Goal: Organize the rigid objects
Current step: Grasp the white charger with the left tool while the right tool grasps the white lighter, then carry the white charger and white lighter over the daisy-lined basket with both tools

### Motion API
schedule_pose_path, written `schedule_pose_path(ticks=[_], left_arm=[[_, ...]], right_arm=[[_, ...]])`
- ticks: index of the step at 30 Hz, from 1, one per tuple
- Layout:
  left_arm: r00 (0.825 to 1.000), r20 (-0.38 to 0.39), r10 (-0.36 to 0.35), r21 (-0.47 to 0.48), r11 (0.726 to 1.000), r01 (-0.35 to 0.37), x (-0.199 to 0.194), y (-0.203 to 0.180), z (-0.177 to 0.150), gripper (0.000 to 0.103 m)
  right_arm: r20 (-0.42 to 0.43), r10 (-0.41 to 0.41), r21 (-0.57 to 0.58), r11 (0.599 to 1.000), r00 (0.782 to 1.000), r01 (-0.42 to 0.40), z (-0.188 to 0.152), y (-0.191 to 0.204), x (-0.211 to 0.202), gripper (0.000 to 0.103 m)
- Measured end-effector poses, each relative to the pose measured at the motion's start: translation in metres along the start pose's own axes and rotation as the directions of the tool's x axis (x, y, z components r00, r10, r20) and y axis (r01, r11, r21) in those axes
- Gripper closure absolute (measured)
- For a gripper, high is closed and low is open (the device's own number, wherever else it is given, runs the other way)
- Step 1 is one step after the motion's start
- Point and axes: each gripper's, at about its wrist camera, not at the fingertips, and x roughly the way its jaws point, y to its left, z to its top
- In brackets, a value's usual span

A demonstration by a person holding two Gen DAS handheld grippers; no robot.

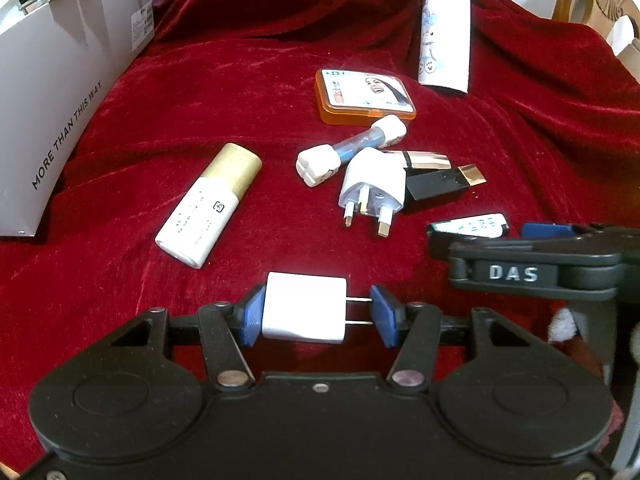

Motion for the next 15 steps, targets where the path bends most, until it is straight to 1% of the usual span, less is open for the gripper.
schedule_pose_path(ticks=[2,5,6,7,9,15], left_arm=[[1.000,0.002,0.004,0.002,1.000,-0.004,0.000,0.000,0.000,0.050],[1.000,0.004,0.010,-0.001,1.000,-0.010,0.000,-0.001,0.000,0.050],[1.000,0.004,0.013,-0.003,1.000,-0.013,0.000,-0.002,0.000,0.050],[1.000,0.004,0.015,-0.007,1.000,-0.015,0.000,-0.002,0.000,0.050],[1.000,0.003,0.017,-0.016,1.000,-0.017,-0.001,-0.002,0.000,0.050],[1.000,-0.003,0.014,-0.045,0.999,-0.014,-0.007,-0.001,0.000,0.050]], right_arm=[[-0.014,-0.021,0.005,1.000,1.000,0.021,-0.001,-0.003,0.008,0.001],[0.005,-0.036,-0.015,0.999,0.999,0.036,-0.004,0.000,0.009,0.001],[0.010,-0.037,-0.020,0.999,0.999,0.037,-0.005,0.001,0.008,0.005],[0.013,-0.029,-0.026,0.999,0.999,0.029,-0.006,0.002,0.008,0.013],[0.027,-0.012,-0.043,0.999,1.000,0.013,-0.007,0.005,0.001,0.023],[0.029,-0.003,-0.009,1.000,1.000,0.004,-0.009,-0.002,-0.012,0.023]])
